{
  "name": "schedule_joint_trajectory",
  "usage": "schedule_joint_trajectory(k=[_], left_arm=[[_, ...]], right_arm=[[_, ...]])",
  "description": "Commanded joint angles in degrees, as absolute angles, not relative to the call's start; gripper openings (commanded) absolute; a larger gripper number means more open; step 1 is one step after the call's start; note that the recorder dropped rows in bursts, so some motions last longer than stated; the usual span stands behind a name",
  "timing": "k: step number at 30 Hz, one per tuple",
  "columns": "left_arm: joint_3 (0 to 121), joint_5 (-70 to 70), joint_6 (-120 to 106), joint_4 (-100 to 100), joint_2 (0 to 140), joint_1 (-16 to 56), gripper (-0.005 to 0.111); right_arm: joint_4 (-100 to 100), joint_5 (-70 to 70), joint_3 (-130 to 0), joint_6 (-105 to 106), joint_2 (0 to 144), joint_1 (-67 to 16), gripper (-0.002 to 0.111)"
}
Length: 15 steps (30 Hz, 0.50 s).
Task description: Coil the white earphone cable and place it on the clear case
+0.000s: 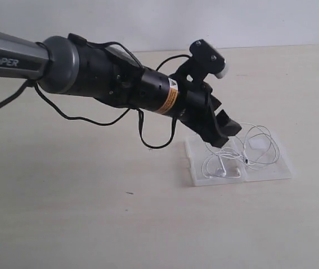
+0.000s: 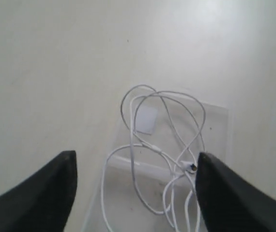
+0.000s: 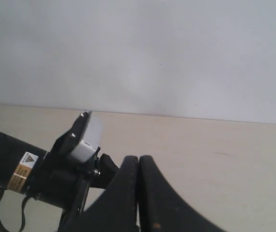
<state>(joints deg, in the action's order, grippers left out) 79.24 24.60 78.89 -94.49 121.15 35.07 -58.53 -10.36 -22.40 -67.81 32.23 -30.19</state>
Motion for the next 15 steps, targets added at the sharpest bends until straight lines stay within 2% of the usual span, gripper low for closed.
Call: schedule_joint_trajectory(k=[1, 6, 10, 15], left_arm=[[77.5, 27.2, 81.4, -95.1, 116.9, 34.4, 0.050], [73.9, 27.2, 84.1, -95.2, 111.9, 34.4, 0.033], [70.1, 25.5, 87.6, -95.8, 107.7, 34.3, 0.000], [63.6, 21.0, 86.8, -96.2, 100.9, 34.3, 0.000]], right_arm=[[-58.9, -10.6, -22.2, -67.1, 32.0, -30.0, 0.000], [-58.8, -10.6, -22.2, -67.2, 32.0, -30.0, 0.000], [-58.8, -10.2, -22.2, -67.2, 32.0, -30.0, 0.000], [-58.6, -10.6, -22.2, -67.5, 32.0, -30.0, 0.000]])
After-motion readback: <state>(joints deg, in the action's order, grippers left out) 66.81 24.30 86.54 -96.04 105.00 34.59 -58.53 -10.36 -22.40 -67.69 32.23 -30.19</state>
